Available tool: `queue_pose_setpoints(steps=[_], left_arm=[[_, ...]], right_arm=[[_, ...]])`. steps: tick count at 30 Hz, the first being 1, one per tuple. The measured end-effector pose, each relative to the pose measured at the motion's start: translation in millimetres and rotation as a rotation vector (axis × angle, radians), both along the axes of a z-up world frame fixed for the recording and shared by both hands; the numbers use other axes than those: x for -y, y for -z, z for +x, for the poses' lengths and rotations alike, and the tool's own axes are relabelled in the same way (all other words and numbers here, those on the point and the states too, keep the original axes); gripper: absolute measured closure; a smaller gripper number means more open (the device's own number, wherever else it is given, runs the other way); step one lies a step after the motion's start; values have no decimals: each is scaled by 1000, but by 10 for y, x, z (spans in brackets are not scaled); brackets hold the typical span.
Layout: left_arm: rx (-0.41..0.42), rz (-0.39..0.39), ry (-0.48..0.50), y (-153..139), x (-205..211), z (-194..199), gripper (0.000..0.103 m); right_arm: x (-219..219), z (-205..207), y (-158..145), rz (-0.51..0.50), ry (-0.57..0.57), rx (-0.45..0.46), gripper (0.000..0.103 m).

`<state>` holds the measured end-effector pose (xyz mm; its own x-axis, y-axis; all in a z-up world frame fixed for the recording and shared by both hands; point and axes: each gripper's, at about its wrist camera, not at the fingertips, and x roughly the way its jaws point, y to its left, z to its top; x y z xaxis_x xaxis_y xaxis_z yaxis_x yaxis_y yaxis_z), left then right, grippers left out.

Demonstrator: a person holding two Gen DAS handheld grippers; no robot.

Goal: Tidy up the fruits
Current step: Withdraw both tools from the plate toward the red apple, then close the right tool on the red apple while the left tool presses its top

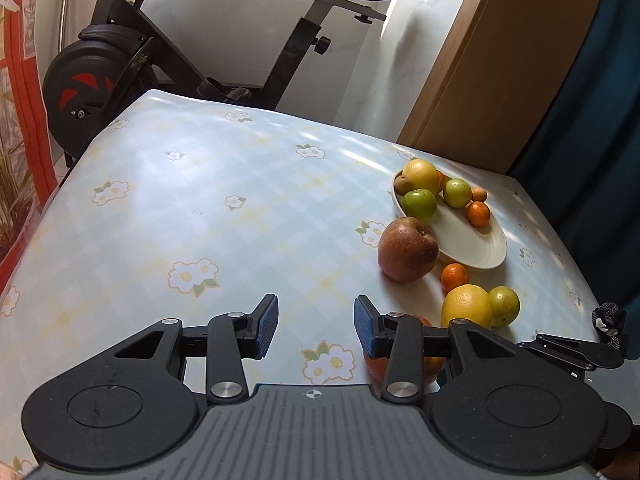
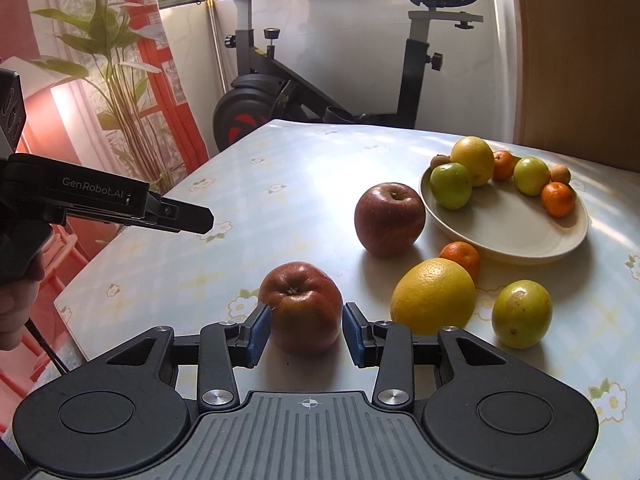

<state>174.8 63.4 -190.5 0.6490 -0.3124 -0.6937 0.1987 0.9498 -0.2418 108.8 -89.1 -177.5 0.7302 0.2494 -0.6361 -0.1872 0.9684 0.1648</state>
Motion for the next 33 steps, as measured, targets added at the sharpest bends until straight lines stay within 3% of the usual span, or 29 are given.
queue_pose_setpoints(steps=[9, 15, 20, 29, 33], left_arm=[[-18, -21, -40, 7, -123, -6, 59], [-10, 3, 0, 50, -19, -40, 59], [43, -2, 63, 9, 71, -31, 59], [-30, -127, 184, 150, 245, 114, 59], [-82, -135, 200, 275, 317, 201, 59]], right_arm=[[16, 37, 127, 12, -14, -12, 65], [15, 62, 265, -11, -26, -11, 64], [1, 94, 297, -19, -56, 7, 59], [34, 154, 373, 3, -73, -5, 56], [43, 163, 393, 8, -73, -18, 55]])
